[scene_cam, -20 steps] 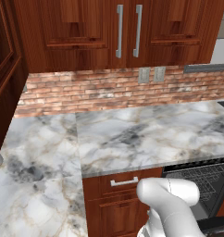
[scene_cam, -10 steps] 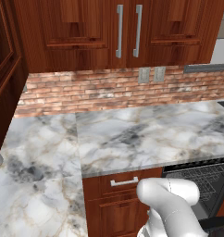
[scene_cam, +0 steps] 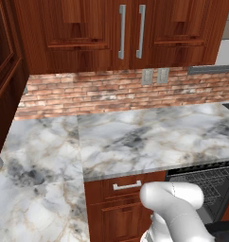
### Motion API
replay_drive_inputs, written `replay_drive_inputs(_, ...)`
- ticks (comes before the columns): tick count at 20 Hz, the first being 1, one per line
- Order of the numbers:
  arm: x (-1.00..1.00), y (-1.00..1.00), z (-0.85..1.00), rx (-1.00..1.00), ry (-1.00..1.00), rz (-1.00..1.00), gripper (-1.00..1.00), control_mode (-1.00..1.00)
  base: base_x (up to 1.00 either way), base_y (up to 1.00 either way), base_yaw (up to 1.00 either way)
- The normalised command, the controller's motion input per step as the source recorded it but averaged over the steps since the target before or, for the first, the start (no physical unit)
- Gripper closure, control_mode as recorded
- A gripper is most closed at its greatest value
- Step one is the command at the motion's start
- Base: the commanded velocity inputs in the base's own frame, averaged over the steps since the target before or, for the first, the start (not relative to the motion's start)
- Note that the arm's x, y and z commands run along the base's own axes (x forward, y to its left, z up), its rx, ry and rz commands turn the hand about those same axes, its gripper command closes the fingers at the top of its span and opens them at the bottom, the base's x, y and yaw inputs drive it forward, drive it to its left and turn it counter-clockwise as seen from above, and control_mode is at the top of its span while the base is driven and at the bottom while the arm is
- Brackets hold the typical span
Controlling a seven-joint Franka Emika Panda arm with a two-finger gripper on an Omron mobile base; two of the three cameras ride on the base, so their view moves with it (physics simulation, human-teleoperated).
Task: Open the dishwasher door and pull out the top rack.
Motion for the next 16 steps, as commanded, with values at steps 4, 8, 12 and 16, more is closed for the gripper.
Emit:
replay_drive_inputs(4, 0.12, 0.05, -0.02, -0.03, 0.00, 0.05, -1.00, -1.00, 0.00, 0.00, 0.00)
replay_drive_inputs(8, 0.15, 0.06, -0.11, -0.05, -0.02, 0.04, -1.00, -1.00, 0.00, 0.00, 0.00)
replay_drive_inputs(12, 0.23, 0.06, -0.10, -0.02, 0.01, 0.01, -1.00, -1.00, 0.00, 0.00, 0.00)
replay_drive_inputs(16, 0.26, 0.06, -0.06, -0.01, 0.01, 0.00, -1.00, -1.00, 0.00, 0.00, 0.00)
